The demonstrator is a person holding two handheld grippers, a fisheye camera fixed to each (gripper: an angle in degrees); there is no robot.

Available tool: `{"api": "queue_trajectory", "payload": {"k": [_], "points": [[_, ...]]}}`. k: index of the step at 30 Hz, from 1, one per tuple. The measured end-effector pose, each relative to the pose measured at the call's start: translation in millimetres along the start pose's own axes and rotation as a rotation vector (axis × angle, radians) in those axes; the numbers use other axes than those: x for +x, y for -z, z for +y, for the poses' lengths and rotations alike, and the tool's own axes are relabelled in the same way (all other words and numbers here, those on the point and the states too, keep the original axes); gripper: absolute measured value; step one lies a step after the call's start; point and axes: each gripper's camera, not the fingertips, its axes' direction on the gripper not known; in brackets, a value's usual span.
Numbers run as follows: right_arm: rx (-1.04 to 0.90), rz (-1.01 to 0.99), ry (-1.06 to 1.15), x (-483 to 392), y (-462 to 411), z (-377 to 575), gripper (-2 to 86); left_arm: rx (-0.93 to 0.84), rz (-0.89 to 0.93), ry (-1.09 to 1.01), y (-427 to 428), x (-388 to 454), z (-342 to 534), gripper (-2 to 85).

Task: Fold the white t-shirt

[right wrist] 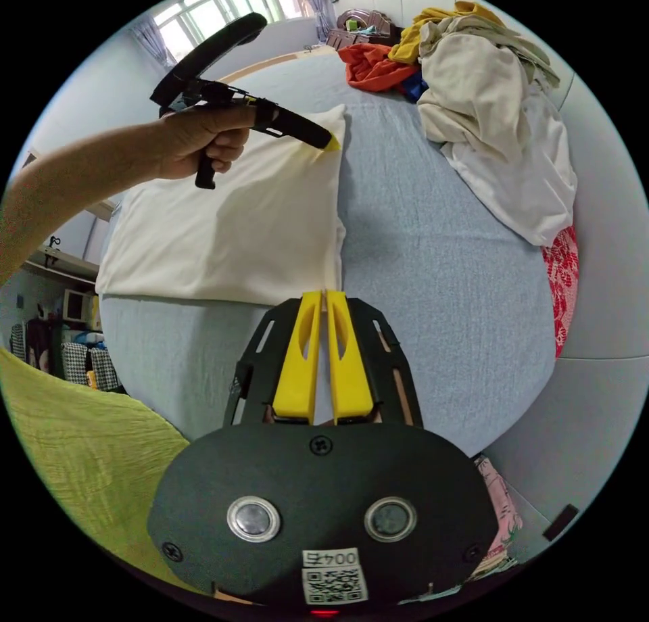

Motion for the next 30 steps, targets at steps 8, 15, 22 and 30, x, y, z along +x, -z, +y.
{"api": "queue_trajectory", "payload": {"k": [8, 15, 22, 30], "points": [[0.058, 0.004, -0.043, -0.1, 34.4, 23.4, 6.9, 0.093, 0.092, 0.05, 65.5, 3.5, 80.6, 12.0], [0.054, -0.01, -0.032, 3.0, 42.4, 25.7, 5.6, 0.024, 0.038, 0.171, 82.8, 24.3, 201.1, 10.6], [-0.009, -0.043, -0.021, 6.5, 33.0, 17.0, 5.0, -0.035, -0.063, 0.202, 72.2, 40.8, 259.0, 8.1], [-0.003, -0.047, -0.057, 29.5, 68.5, 49.4, 5.3, 0.042, -0.027, 0.146, 94.3, 64.8, 224.7, 9.0]]}}
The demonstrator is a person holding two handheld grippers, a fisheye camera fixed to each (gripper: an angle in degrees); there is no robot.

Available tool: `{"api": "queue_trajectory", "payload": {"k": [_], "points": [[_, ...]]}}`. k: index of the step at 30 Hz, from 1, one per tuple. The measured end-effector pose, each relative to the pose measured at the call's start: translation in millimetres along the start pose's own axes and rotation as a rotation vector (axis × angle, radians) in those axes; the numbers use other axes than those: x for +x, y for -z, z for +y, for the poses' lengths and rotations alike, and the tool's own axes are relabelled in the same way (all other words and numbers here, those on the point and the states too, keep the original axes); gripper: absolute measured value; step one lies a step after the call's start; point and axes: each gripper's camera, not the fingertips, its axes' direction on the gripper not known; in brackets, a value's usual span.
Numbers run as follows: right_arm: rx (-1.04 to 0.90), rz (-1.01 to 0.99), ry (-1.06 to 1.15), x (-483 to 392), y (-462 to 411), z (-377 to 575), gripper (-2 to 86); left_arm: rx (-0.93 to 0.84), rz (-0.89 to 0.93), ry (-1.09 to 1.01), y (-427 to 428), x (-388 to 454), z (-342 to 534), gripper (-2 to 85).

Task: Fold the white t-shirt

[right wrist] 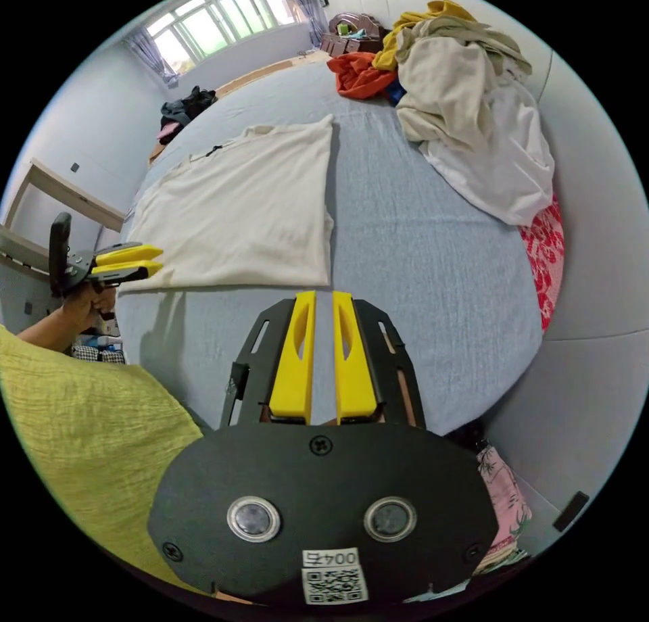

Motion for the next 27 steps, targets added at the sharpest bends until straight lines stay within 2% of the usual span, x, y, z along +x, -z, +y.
{"api": "queue_trajectory", "payload": {"k": [8, 10, 13, 18, 22, 26, 27], "points": [[0.023, -0.056, -0.079, 24.1, 19.3, 21.8, 5.7, 0.052, 0.158, -0.207, -17.5, 82.4, -60.7, 9.0], [-0.11, 0.069, -0.025, 17.8, -0.1, 18.7, 6.3, 0.054, 0.163, -0.223, -20.4, 94.3, -67.8, 9.0], [-0.114, 0.207, 0.075, 6.8, -7.9, 26.6, 7.7, 0.034, 0.173, -0.218, -25.6, 103.4, -73.0, 9.0], [-0.066, 0.086, 0.024, 19.4, 5.2, 25.3, 8.9, -0.002, 0.18, -0.232, -36.3, 122.0, -78.8, 9.0], [-0.004, 0.013, 0.121, -0.2, 18.8, 15.5, 8.4, -0.011, 0.161, -0.245, -44.4, 147.1, -84.3, 9.2], [-0.12, 0.18, 0.213, -16.5, -4.4, 8.2, 8.5, -0.031, 0.149, -0.252, -51.6, 164.6, -87.3, 9.1], [-0.094, 0.19, 0.227, -13.3, -3.9, 11.7, 8.4, -0.033, 0.149, -0.255, -52.2, 166.8, -88.1, 9.1]]}}
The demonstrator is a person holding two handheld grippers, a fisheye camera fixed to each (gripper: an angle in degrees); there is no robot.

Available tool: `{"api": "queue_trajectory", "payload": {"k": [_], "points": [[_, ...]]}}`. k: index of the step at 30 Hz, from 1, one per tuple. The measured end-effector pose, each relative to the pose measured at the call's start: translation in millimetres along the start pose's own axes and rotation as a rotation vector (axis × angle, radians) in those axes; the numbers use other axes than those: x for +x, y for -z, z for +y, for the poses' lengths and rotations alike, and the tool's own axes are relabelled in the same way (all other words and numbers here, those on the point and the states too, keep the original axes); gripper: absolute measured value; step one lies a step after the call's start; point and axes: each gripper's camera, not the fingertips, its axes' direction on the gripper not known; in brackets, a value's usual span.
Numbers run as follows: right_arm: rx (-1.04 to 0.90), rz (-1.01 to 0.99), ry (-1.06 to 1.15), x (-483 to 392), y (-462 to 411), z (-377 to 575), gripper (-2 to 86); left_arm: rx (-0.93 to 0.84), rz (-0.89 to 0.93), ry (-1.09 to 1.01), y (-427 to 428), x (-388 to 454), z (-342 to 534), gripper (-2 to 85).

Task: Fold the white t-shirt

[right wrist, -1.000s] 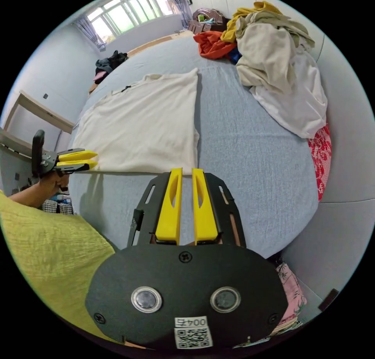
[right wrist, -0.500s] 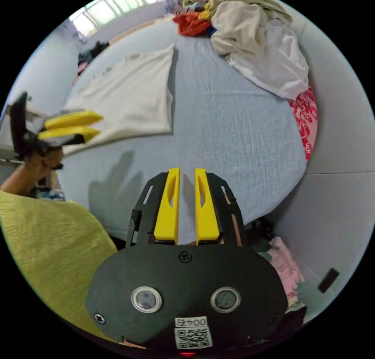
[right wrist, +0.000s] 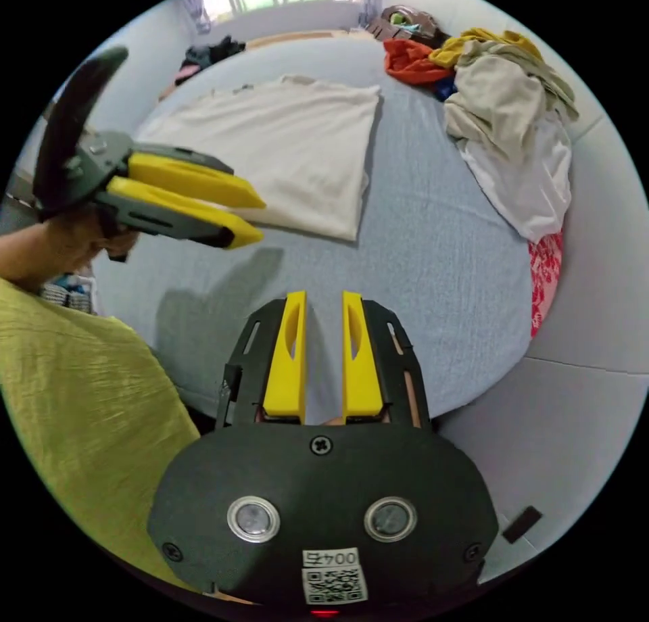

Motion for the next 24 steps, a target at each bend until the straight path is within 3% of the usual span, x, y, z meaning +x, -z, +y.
{"api": "queue_trajectory", "payload": {"k": [13, 19, 24], "points": [[0.065, -0.325, -0.292, 130.7, 13.8, 28.1, 7.9, -0.049, -0.005, -0.148, -27.9, 69.9, -33.1, 8.8], [0.045, -0.188, -0.251, 142.0, 10.7, 24.3, 5.4, -0.057, -0.004, -0.153, -34.2, 101.0, -34.5, 8.8], [0.094, -0.216, -0.252, 179.1, 17.0, 4.3, 4.9, -0.003, -0.105, -0.113, -11.4, 109.1, -28.0, 8.6]]}}
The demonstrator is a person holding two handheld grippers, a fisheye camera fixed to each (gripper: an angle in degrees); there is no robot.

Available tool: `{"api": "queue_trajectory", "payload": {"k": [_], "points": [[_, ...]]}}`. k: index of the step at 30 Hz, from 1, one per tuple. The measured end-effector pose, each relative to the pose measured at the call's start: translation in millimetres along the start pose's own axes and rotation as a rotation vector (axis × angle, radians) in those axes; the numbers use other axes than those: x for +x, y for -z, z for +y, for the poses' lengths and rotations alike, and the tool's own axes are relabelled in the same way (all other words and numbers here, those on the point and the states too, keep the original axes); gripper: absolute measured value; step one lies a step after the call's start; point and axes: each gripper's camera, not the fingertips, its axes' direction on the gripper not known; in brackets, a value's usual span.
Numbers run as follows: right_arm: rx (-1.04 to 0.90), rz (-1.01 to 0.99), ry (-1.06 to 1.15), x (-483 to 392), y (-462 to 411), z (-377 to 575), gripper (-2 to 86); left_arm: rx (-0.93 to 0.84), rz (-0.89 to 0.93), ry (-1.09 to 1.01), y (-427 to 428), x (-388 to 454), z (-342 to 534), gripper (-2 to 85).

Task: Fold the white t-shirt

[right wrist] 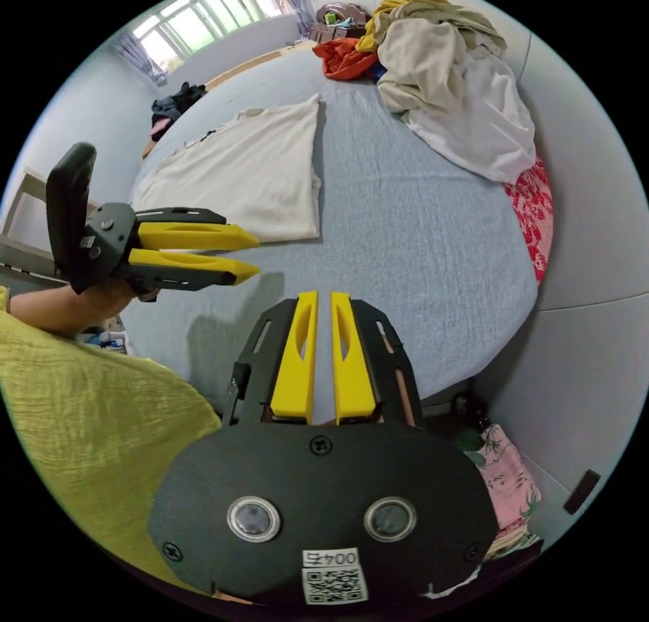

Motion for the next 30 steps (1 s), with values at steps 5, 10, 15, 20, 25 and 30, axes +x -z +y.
{"api": "queue_trajectory", "payload": {"k": [5, 10, 15, 20, 25, 30], "points": [[0.019, -0.241, -0.156, 61.2, -4.1, -52.0, 6.2, 0.017, -0.11, -0.072, -0.9, 17.9, -6.7, 10.4], [-0.072, -0.457, -0.256, 113.2, -40.9, -90.3, 10.7, -0.018, -0.17, -0.175, -11.8, 41.7, -8.3, 12.1], [-0.096, -0.428, -0.289, 141.1, -56.1, -107.2, 5.1, -0.035, -0.191, -0.221, -13.9, 59.1, -2.3, 12.9], [-0.059, -0.537, -0.284, 163.9, -50.7, -116.4, 4.0, -0.027, -0.239, -0.222, -4.8, 77.3, 9.2, 13.9], [-0.045, -0.591, -0.234, 174.0, -40.7, -139.6, 3.5, -0.018, -0.381, -0.191, 5.7, 90.4, 23.4, 10.3], [0.022, -0.705, -0.233, 207.1, -46.8, -163.7, 3.5, 0.001, -0.362, -0.031, 37.2, 77.1, 41.7, 3.2]]}}
